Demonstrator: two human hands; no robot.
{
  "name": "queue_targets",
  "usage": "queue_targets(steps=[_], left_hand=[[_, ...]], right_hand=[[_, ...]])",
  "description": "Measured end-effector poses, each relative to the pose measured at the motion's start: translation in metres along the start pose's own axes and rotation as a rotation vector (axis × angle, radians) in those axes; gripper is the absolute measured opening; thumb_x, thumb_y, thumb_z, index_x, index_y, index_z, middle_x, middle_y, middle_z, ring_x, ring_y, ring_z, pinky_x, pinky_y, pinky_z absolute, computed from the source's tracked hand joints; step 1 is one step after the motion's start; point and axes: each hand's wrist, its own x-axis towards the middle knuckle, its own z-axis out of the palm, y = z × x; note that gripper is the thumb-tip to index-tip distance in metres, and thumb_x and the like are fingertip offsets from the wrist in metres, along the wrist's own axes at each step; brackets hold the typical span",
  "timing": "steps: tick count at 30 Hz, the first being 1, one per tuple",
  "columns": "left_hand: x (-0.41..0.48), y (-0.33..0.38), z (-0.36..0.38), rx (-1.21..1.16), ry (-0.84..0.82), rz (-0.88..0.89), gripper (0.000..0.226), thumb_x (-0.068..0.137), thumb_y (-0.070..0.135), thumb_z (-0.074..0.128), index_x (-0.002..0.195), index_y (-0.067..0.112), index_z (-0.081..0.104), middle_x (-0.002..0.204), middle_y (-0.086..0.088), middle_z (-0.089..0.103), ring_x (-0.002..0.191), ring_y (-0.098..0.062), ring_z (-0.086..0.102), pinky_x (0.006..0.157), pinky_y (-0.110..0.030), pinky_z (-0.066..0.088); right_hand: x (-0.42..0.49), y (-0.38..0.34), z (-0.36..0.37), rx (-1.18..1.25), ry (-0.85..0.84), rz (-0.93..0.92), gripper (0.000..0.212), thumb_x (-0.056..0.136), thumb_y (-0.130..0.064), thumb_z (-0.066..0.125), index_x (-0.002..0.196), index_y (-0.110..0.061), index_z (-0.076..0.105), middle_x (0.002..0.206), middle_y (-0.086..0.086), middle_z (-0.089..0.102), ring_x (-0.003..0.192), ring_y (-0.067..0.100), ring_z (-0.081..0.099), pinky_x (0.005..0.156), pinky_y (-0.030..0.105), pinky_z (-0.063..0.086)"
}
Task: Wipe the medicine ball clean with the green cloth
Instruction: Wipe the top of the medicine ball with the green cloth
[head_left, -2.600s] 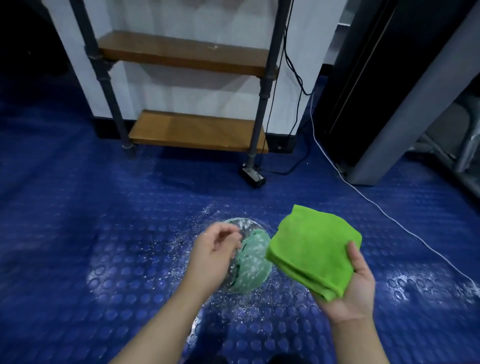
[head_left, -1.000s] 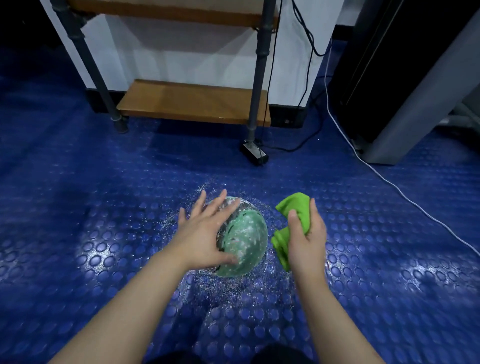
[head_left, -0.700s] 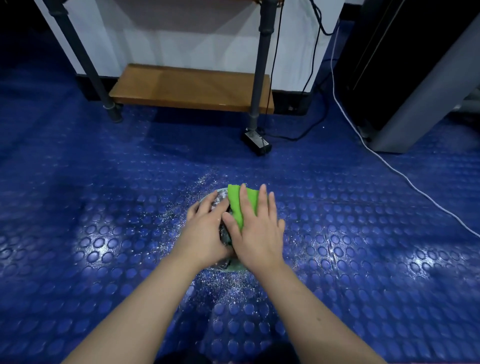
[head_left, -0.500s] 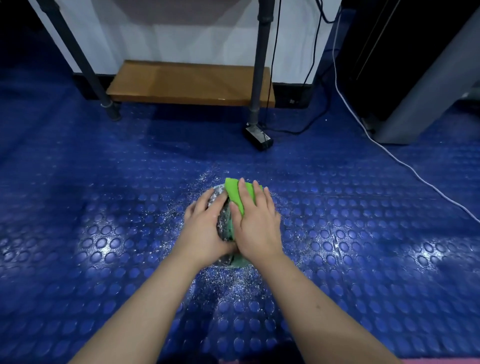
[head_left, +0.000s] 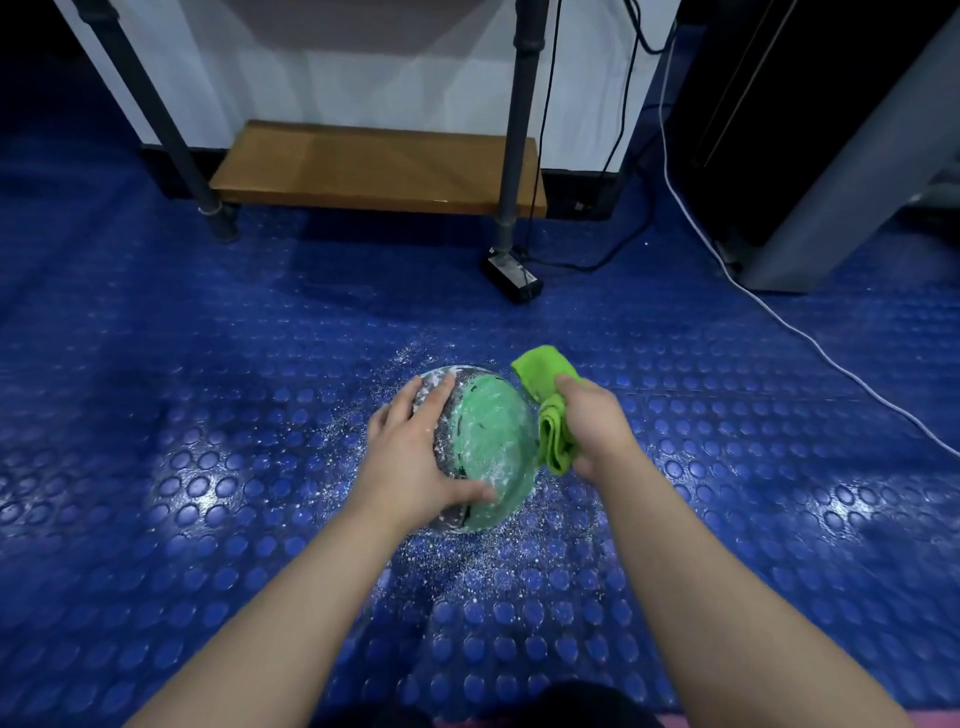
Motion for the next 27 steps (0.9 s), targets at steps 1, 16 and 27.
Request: queue_targets(steps=[1,16,27], left_hand=[[0.001,-0.001,-0.001,-0.003,0.000,-0.002,0.132,0.046,0.059,0.088,0.150,0.051,0.008,0.161,0.014,0.004,0.146,-0.028,0.008,0.118,-0.048,0.018],[0.011,-0.003,-0.008,0.072,-0.048,-0.042,0.141,0.045,0.041,0.095,0.151,0.049,0.002,0.162,0.008,0.004,0.143,-0.033,0.017,0.114,-0.043,0.027],[0.009,-0.002,-0.007,0.014,-0.004,-0.101,0.141,0.042,0.047,0.095,0.153,0.043,0.008,0.161,0.008,0.006,0.140,-0.033,0.019,0.114,-0.042,0.026]], right_hand=[[-0.003,-0.002,-0.002,-0.066,0.019,-0.098,0.027,0.097,-0.028,0.046,0.110,-0.009,0.061,0.093,0.012,0.063,0.086,0.024,0.057,0.086,0.044,0.050],[-0.037,0.027,0.044,-0.689,-0.058,-0.604,0.046,0.102,-0.031,0.033,0.147,-0.025,0.030,0.157,0.004,0.021,0.146,0.019,0.012,0.119,0.034,0.011],[-0.020,-0.004,0.054,-0.821,-0.108,-0.529,0.045,0.103,-0.027,0.032,0.146,-0.016,0.034,0.154,0.014,0.026,0.143,0.025,0.020,0.114,0.029,0.014]])
